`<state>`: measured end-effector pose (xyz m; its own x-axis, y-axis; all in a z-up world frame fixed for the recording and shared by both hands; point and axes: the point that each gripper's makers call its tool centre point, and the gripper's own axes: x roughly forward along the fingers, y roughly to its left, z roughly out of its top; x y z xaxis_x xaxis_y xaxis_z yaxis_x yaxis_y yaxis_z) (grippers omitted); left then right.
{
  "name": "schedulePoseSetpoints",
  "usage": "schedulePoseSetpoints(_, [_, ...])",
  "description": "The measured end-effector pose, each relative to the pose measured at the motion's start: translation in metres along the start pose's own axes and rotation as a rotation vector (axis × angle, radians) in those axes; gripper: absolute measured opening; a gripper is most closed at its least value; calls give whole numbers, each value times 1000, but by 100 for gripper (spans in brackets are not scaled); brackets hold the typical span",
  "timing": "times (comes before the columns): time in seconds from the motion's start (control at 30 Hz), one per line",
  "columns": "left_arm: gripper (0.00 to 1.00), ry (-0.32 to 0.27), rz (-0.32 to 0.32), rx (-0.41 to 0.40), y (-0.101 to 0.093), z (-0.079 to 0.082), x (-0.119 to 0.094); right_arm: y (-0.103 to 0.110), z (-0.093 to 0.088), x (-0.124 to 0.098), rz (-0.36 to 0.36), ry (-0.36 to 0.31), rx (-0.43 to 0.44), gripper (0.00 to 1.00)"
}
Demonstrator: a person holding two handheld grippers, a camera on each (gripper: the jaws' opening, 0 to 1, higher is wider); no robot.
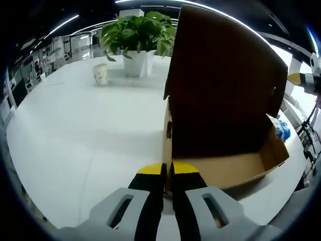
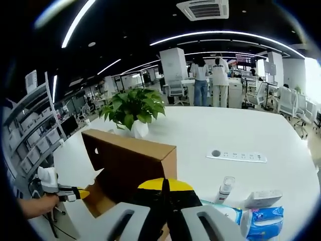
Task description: Operate the shoe box by opening the lid, removing the specified soft item, and placing it in the target area until the item is outside and the box remains undamaged.
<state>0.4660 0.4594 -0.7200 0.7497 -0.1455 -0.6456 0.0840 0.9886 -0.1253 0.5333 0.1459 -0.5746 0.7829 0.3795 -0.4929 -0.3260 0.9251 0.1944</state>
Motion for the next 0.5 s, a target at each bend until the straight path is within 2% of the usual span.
schedulePoseSetpoints(0.5, [2, -5, 12, -19, 1, -1, -1, 2, -4, -4, -7, -6, -38, 0])
